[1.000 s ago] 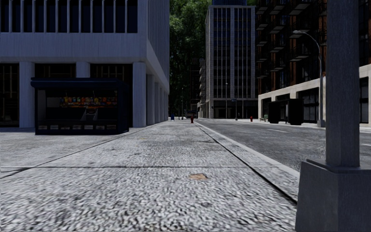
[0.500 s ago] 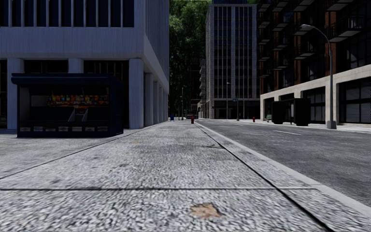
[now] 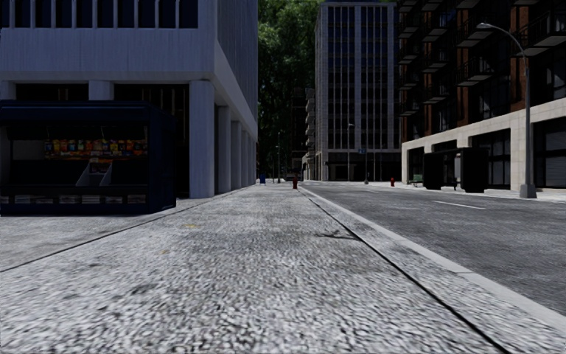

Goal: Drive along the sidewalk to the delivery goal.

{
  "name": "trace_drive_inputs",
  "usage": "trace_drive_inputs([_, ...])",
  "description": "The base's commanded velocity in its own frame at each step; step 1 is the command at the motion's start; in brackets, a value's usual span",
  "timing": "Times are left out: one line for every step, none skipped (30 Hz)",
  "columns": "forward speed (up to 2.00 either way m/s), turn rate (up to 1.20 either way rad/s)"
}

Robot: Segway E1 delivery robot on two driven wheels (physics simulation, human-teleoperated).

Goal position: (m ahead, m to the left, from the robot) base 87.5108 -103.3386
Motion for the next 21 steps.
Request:
trace_drive_inputs([2.0,0.0])
trace_drive_inputs([2.0,0.0])
trace_drive_inputs([2.0,0.0])
trace_drive_inputs([2.0,0.0])
trace_drive_inputs([2.0,0.0])
trace_drive_inputs([2.0,0.0])
trace_drive_inputs([2.0,0.0])
trace_drive_inputs([2.0,0.0])
trace_drive_inputs([2.0,0.0])
trace_drive_inputs([2.0,0.0])
trace_drive_inputs([2.0,0.0])
trace_drive_inputs([2.0,0.0])
trace_drive_inputs([2.0,0.0])
trace_drive_inputs([2.0,0.0])
trace_drive_inputs([2.0,0.0])
trace_drive_inputs([2.0,0.0])
trace_drive_inputs([2.0,0.0])
trace_drive_inputs([2.0,0.0])
trace_drive_inputs([2.0,0.0])
trace_drive_inputs([2.0,0.0])
trace_drive_inputs([2.0,0.0])
